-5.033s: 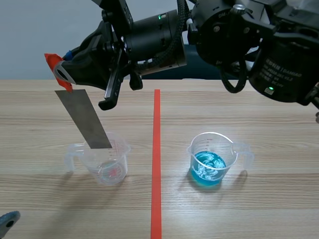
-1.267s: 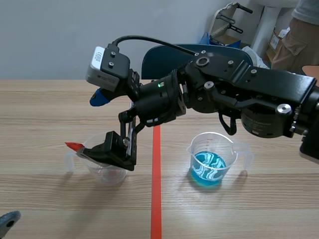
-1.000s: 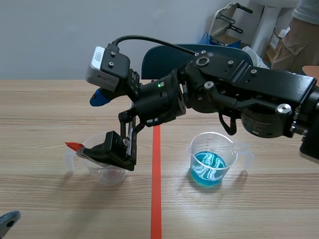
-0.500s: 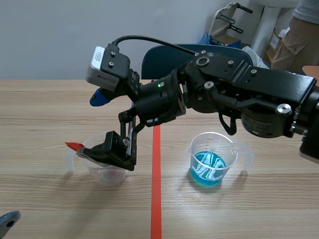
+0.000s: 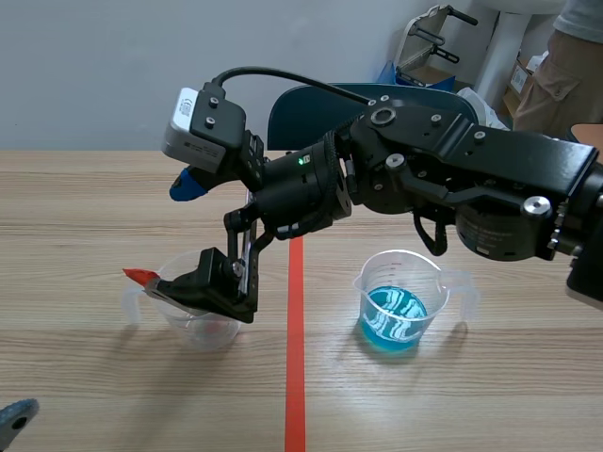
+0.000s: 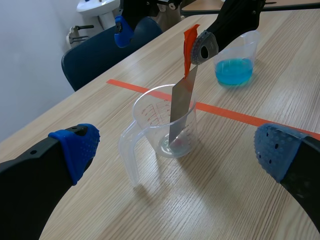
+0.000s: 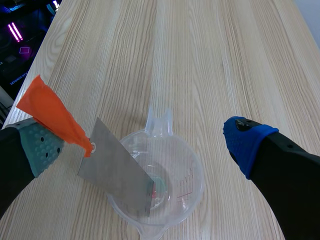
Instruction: Do the redox reaction experiment
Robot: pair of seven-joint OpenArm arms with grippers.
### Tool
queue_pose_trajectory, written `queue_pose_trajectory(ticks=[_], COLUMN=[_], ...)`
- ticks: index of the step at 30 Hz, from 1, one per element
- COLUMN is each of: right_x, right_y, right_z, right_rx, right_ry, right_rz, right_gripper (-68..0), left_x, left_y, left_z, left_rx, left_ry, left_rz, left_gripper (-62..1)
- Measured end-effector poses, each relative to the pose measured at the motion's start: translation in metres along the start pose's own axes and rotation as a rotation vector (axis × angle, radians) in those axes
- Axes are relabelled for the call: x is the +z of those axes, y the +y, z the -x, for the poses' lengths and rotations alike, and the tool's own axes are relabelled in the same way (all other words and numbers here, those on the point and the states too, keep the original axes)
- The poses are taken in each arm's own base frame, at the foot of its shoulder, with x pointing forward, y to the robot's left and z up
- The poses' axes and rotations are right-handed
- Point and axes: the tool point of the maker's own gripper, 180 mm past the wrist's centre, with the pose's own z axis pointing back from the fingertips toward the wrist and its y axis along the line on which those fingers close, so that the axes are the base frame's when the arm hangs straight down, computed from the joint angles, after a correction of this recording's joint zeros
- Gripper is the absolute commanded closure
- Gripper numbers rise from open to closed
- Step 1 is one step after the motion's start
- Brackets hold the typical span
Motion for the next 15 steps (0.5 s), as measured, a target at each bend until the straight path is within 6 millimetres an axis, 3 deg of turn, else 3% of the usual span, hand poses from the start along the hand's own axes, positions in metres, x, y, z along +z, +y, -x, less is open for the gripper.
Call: queue_pose_trajectory(ticks=[15], right_x=[0.0000], right_y=[0.0000], right_z=[-0.0014], right_rx=[0.000], right_ry=[-0.008], right_rz=[0.000], right_gripper=[-67.9], left_x=[0.0000], left_y=[0.0000], left_z=[0.0000], left_rx=[0.000], left_ry=[0.000], left_rz=[0.000], left_gripper=[-62.3])
